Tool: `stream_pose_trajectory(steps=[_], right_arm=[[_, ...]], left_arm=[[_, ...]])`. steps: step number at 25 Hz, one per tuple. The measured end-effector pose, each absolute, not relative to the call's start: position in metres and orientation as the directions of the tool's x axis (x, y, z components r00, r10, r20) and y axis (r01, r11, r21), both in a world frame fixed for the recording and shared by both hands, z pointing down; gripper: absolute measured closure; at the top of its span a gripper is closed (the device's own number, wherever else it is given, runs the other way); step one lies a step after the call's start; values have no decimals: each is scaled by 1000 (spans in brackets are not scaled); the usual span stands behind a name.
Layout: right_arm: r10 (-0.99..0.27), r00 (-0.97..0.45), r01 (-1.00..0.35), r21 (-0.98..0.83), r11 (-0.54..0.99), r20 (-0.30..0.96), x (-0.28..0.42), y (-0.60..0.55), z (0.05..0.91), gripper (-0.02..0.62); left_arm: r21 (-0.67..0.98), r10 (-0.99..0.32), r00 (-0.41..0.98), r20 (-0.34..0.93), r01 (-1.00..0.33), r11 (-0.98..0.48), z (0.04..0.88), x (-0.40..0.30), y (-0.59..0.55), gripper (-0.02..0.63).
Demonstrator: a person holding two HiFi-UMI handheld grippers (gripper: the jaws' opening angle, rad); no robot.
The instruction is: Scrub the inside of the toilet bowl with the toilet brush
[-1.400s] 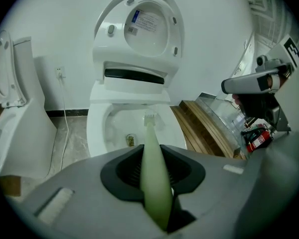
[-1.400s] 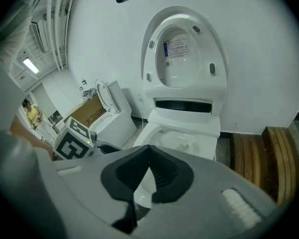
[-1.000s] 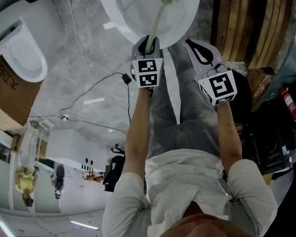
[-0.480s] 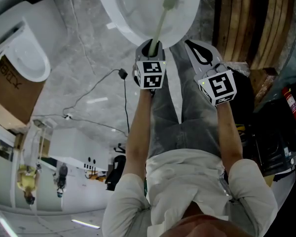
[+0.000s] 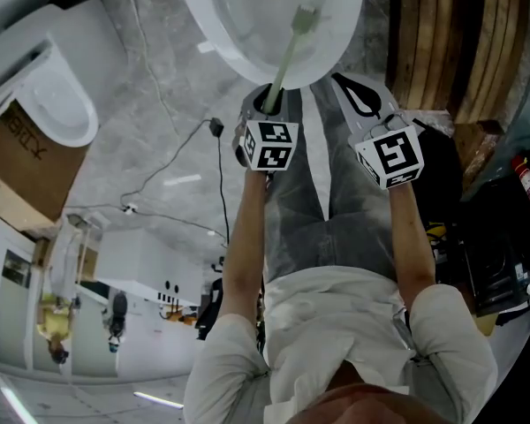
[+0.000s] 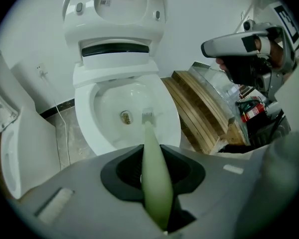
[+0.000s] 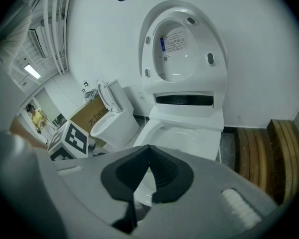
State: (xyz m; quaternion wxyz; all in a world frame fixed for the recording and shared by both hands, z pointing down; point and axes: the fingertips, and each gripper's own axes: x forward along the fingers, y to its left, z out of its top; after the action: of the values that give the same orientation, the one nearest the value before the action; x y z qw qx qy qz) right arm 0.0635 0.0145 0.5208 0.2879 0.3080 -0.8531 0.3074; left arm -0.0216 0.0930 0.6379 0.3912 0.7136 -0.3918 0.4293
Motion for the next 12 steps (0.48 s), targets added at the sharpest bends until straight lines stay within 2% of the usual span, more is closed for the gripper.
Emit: stream_pose_trajectory(steps=[12], right_arm=[[-323, -657, -691, -373, 619, 681, 49, 24, 525, 592]], left_arm=[[146, -117, 249, 961, -821, -552, 632, -57, 108, 494]])
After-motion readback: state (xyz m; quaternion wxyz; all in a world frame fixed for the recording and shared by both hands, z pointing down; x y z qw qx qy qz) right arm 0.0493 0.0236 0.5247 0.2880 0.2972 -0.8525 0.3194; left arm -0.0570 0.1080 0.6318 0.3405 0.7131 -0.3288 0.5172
